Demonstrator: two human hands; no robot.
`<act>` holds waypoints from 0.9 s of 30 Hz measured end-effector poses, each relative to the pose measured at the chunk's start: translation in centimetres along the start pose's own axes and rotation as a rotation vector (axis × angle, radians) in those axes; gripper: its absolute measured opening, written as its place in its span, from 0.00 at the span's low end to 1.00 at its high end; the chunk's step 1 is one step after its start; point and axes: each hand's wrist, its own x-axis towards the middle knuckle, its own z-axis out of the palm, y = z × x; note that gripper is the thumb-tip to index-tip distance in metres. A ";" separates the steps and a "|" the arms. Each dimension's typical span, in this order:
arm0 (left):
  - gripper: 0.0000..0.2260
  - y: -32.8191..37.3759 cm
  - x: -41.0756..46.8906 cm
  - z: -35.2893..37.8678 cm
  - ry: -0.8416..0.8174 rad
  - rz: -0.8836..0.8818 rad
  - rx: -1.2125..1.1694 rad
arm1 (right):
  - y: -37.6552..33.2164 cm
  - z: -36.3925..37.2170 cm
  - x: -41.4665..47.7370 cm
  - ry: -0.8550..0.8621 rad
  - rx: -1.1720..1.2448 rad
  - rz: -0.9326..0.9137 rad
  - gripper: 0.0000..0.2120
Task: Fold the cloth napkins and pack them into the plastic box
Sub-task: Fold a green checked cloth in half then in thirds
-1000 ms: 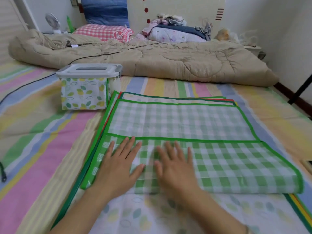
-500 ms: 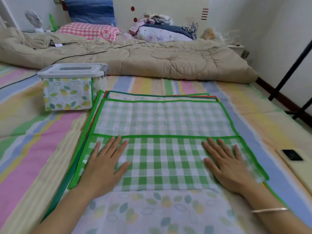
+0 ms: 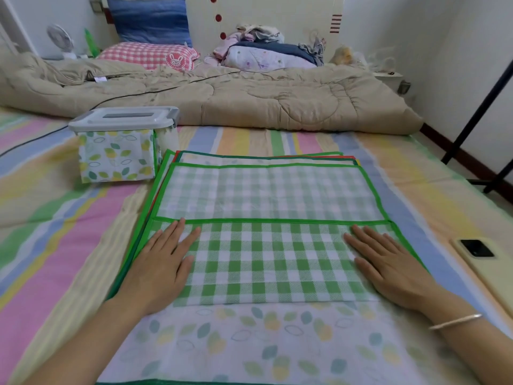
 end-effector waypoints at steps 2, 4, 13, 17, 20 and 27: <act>0.30 0.2 0.1 -0.1 0.001 -0.004 -0.001 | -0.4 0.6 -0.2 0.037 -0.043 0.047 0.32; 0.31 0.2 0.1 -0.2 -0.003 -0.003 0.018 | -0.4 0.9 -0.1 0.032 0.003 0.077 0.31; 0.30 -0.1 0.2 0.0 -0.004 -0.003 0.036 | 1.4 0.3 0.7 0.374 0.313 0.659 0.15; 0.30 0.0 0.2 -0.1 -0.011 -0.015 0.060 | 0.8 0.0 0.6 0.376 0.232 0.712 0.22; 0.29 0.0 0.2 -0.2 -0.005 -0.031 0.076 | 0.7 -0.1 0.8 0.394 0.305 0.716 0.22; 0.31 0.3 0.2 -0.5 -0.035 -0.040 0.047 | 0.4 -0.6 0.9 0.322 0.335 0.834 0.23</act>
